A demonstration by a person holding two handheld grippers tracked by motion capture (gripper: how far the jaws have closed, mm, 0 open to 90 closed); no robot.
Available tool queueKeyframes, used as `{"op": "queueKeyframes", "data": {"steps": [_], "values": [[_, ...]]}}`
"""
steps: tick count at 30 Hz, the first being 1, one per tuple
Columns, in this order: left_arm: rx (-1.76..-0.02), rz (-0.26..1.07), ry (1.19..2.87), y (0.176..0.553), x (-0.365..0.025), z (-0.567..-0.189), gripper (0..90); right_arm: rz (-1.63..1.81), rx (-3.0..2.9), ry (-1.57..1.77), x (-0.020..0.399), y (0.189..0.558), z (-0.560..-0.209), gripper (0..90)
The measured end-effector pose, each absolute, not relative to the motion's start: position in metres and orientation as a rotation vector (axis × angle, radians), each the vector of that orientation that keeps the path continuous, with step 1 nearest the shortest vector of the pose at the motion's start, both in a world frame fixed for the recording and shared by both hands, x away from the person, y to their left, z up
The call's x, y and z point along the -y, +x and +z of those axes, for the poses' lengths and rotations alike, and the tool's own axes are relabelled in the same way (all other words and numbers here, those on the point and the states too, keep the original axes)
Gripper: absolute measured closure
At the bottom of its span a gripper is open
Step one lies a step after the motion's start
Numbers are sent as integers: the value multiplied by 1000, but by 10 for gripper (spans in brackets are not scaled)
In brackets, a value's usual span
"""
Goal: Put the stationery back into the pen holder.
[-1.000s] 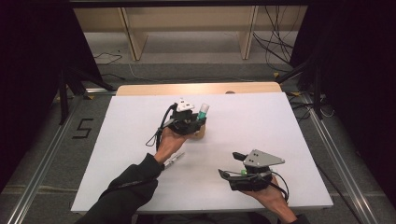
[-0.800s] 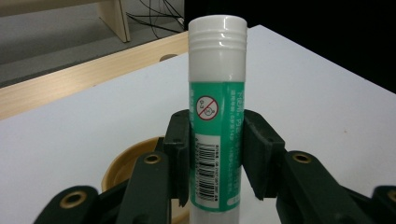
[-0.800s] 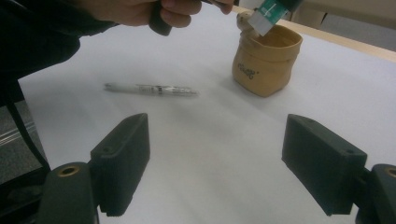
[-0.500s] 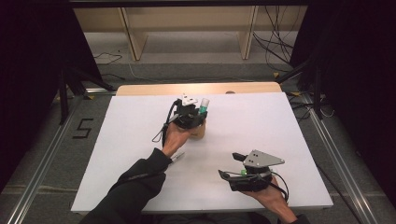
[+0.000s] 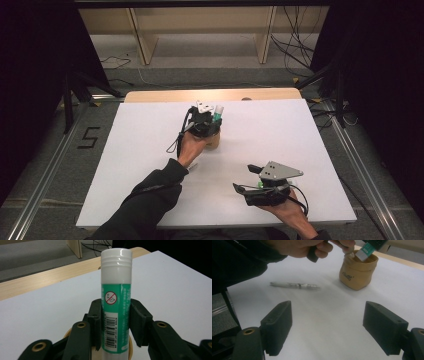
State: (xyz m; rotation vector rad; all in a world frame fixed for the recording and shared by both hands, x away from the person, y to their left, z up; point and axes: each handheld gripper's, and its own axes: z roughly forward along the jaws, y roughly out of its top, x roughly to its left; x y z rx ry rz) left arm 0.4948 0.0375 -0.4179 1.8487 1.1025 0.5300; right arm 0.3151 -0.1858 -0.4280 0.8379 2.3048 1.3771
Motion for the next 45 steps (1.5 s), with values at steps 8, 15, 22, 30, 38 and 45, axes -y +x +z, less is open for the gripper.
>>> {"op": "queueKeyframes", "data": {"steps": [8,15,22,30,38,45], "values": [[-1122,552,1852,497,-34,-421,650,1373,-2318,823,184,314,-429,246],[-1138,555,1862,498,-31,-424,649,1371,-2326,818,184,314,-429,248],[-1154,556,1869,499,-31,-426,648,1370,-2331,812,183,314,-430,248],[-1164,559,1886,498,-30,-427,644,1373,-2340,807,182,314,-430,248],[-1135,562,1894,492,-32,-412,571,1375,-2347,806,182,314,-430,248],[-1098,537,1904,481,-37,-395,446,1373,-2346,810,182,315,-430,247]]}}
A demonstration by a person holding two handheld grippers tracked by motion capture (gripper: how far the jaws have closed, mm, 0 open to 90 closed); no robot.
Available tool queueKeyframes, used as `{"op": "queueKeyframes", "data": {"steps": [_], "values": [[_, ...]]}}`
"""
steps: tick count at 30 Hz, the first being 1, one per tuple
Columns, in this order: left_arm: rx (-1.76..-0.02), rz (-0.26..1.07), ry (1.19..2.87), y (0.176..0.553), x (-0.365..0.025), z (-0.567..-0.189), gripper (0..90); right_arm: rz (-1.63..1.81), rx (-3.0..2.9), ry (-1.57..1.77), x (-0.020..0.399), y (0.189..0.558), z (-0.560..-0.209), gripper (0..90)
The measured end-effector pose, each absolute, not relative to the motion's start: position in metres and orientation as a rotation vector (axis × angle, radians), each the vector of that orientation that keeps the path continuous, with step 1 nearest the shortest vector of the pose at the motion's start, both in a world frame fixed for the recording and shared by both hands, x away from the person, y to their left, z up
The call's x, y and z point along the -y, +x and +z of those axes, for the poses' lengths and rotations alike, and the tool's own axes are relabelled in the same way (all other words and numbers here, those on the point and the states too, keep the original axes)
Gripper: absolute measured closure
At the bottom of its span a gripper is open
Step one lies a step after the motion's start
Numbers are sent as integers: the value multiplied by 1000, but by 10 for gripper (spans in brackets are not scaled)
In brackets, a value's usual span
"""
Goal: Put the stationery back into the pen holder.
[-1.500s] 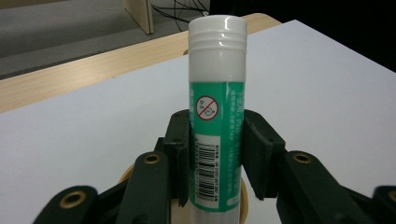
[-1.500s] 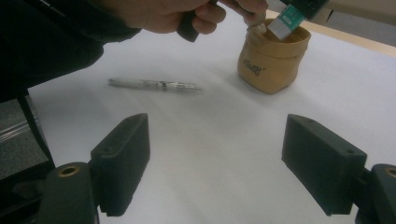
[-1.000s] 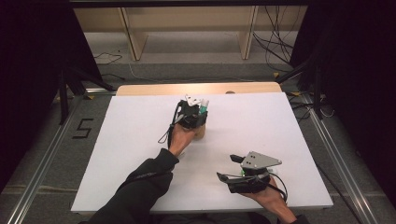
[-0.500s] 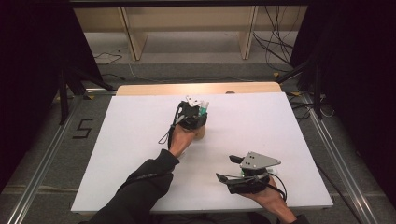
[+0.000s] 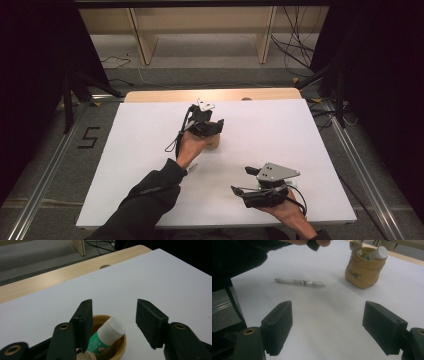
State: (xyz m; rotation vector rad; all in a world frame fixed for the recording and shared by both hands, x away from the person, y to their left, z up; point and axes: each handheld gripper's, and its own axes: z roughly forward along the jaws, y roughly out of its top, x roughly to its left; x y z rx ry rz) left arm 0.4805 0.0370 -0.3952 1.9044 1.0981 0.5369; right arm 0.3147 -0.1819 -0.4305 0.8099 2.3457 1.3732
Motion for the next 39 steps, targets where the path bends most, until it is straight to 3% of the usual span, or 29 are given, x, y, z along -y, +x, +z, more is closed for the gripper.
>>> {"op": "queueKeyframes", "data": {"steps": [10,25,39], "values": [[-1034,443,1955,454,-62,-385,321,1372,-2339,823,183,315,-431,246],[-959,347,2046,426,-87,-383,225,1388,-2335,859,189,319,-430,240],[-919,305,1978,393,-126,-399,179,1340,-2367,930,207,332,-425,232]]}}
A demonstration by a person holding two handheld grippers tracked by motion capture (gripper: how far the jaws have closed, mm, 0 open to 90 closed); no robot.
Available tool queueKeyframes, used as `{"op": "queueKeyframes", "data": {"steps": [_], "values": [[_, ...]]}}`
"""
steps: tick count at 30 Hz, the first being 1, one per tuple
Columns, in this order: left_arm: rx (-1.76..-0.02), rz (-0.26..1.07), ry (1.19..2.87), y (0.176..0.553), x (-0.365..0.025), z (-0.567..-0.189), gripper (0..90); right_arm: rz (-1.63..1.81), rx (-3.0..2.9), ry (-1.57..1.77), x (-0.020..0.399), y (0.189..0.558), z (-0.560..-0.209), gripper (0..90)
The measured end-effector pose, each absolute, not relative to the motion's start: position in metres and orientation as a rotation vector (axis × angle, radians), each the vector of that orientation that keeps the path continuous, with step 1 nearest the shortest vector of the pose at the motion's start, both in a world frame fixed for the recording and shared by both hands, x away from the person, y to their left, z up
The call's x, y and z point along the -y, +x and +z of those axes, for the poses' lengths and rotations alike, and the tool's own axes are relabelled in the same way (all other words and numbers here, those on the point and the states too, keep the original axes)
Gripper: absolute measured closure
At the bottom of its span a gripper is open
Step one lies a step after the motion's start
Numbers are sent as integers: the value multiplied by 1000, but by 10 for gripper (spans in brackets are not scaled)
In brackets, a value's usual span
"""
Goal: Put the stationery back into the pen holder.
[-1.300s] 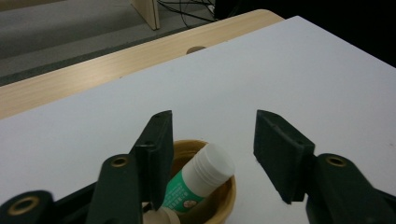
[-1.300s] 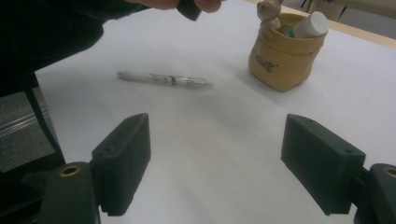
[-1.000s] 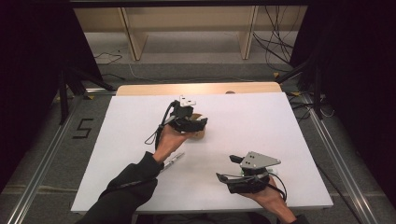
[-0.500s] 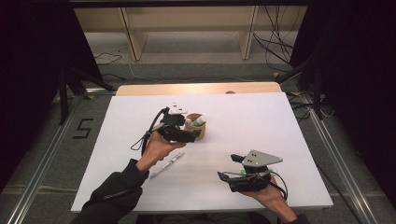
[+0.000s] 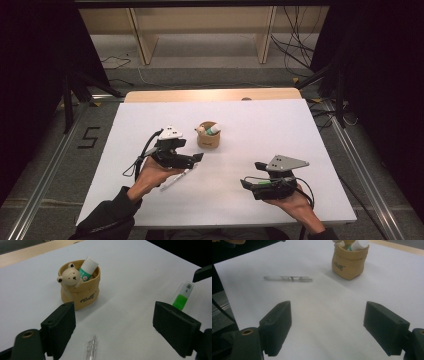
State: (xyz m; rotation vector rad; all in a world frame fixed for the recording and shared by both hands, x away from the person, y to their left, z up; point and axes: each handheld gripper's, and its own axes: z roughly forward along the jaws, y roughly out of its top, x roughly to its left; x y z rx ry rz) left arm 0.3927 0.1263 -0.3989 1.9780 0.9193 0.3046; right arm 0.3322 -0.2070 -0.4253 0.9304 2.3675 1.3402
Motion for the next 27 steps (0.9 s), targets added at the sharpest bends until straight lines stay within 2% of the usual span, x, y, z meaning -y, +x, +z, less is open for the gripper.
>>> {"op": "queueKeyframes", "data": {"steps": [13,27], "values": [[-861,325,1931,376,-139,-406,163,1198,-2463,903,228,342,-420,223],[-840,345,1946,365,-145,-411,160,950,-2598,903,246,354,-433,195]]}}
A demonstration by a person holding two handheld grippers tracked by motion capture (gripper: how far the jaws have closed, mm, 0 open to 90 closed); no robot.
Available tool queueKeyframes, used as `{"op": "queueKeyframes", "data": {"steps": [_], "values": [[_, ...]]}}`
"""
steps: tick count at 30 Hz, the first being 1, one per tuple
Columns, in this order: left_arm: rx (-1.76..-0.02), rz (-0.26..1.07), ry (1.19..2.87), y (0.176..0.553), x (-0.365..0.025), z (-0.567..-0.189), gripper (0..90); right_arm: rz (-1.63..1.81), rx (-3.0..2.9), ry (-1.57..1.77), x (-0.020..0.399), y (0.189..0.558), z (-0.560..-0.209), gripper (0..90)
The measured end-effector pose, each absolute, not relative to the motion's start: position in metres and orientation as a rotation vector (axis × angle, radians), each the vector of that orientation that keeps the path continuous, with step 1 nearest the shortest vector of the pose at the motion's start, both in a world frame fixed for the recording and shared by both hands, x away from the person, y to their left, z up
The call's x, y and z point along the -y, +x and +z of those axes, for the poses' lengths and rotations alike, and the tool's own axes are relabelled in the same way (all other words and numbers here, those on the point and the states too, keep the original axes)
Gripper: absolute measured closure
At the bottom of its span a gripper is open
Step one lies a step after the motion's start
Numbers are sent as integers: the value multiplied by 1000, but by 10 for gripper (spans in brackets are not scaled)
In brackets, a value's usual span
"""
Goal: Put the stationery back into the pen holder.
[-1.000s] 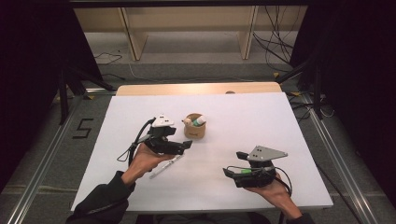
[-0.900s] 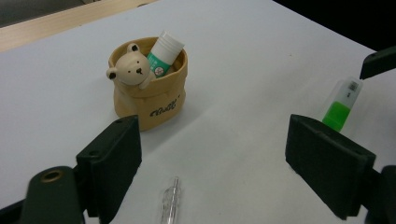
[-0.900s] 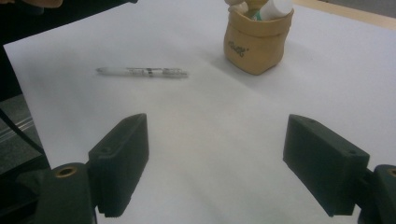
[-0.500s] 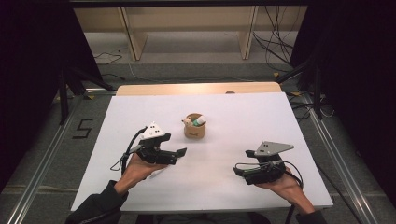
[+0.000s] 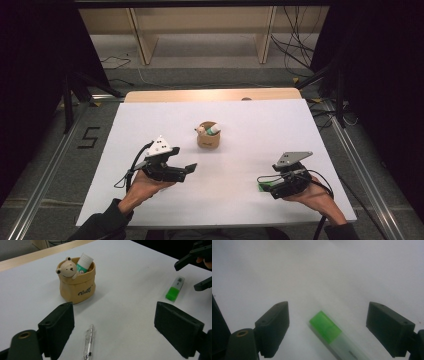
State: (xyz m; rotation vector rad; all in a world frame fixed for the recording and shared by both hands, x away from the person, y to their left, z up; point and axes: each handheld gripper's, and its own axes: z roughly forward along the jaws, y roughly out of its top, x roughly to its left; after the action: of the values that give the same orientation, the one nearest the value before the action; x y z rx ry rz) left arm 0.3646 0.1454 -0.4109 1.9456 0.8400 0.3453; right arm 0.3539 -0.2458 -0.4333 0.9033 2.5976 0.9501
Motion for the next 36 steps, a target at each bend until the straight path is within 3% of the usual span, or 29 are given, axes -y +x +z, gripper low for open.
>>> {"op": "queueKeyframes", "data": {"steps": [36], "values": [[-839,370,1901,355,-164,-415,156,609,-2773,770,236,367,-457,260]]}}
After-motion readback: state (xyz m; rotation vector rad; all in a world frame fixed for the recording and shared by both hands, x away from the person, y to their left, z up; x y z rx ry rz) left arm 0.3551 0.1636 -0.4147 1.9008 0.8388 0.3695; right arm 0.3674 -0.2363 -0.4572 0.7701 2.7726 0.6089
